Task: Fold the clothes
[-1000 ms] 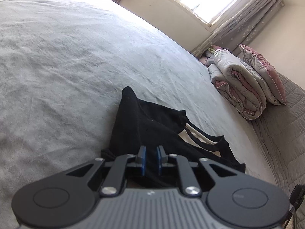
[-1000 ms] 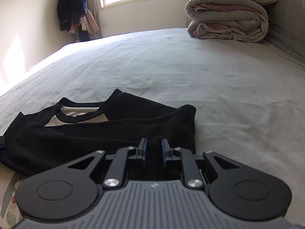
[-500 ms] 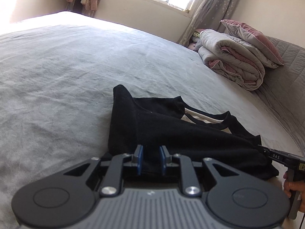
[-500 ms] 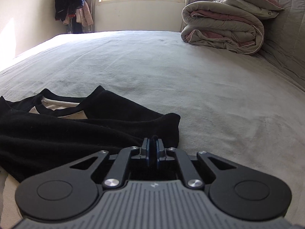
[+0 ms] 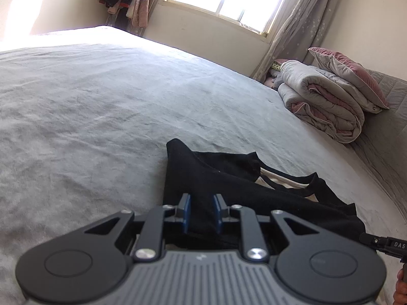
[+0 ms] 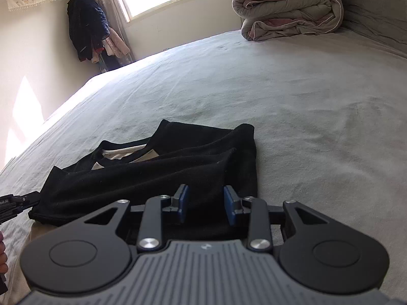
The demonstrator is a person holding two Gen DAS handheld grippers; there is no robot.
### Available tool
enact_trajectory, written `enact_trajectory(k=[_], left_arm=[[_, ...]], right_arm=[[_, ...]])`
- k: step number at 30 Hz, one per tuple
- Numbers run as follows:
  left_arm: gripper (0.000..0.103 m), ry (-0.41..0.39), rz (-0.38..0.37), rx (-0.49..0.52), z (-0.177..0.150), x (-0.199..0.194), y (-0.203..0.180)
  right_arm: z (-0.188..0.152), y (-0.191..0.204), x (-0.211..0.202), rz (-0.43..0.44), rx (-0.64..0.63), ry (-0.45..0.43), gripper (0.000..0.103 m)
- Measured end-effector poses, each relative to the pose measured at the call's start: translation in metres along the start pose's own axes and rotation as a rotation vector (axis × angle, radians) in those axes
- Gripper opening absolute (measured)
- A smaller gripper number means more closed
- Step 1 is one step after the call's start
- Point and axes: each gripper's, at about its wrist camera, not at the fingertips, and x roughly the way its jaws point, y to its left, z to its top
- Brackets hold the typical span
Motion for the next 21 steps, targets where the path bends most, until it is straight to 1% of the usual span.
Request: enact_trajectory(k=[3, 4, 5, 6, 7, 10, 11, 14, 15, 16, 18, 20, 21], left_arm=[[0.020, 0.013, 0.014, 0.022, -0.002, 0.003, -0.002], [0.020, 0.015, 0.016, 0.026, -0.003, 0.003, -0.003], [0.020, 0.015, 0.017, 0.029, -0.003, 0.003, -0.003], [0.020, 0.017, 0.019, 0.033, -0.003, 0.003, -0.003], [0.020, 0.019, 0.022, 0.037, -0.002, 0.003, -0.003], [0.020, 0.044, 0.047, 0.075, -0.003, 0.006, -0.004], [0.020, 0.054, 0.056, 0.089, -0.003, 0.008, -0.005], [0.020, 0.058, 0.072, 0.135, -0.006, 0.010, -0.008], [0.020, 0.055, 0.075, 0.142, -0.006, 0.009, -0.009], [0.021, 0.050, 0.076, 0.143, -0.006, 0.008, -0.010], [0.021, 0.027, 0.066, 0.125, -0.004, 0.004, -0.009], [0.022, 0.001, 0.038, 0.108, -0.003, -0.001, -0.010], [0.022, -0.011, 0.022, 0.102, -0.002, -0.004, -0.010]], right_arm=[[-0.002, -0.003, 0.003, 0.004, 0.040, -0.004, 0.036], [-0.002, -0.002, 0.004, 0.002, 0.037, -0.006, 0.033], [-0.001, -0.001, 0.004, -0.001, 0.030, -0.007, 0.026], [0.001, 0.000, 0.004, -0.016, 0.015, -0.006, 0.008], [0.003, 0.000, 0.002, -0.026, 0.010, -0.005, 0.007], [0.008, -0.004, -0.007, -0.020, 0.022, 0.002, 0.006], [0.008, -0.005, -0.009, -0.029, 0.012, 0.010, 0.005], [0.003, -0.002, 0.001, -0.066, -0.059, 0.081, 0.006], [0.002, -0.001, 0.001, -0.068, -0.074, 0.081, 0.008], [0.003, 0.001, -0.002, -0.074, -0.077, 0.070, 0.011], [0.004, 0.007, -0.009, -0.082, -0.069, 0.027, 0.021], [0.003, 0.021, -0.014, -0.090, -0.108, -0.031, 0.029], [0.002, 0.028, -0.015, -0.083, -0.129, -0.045, 0.032]])
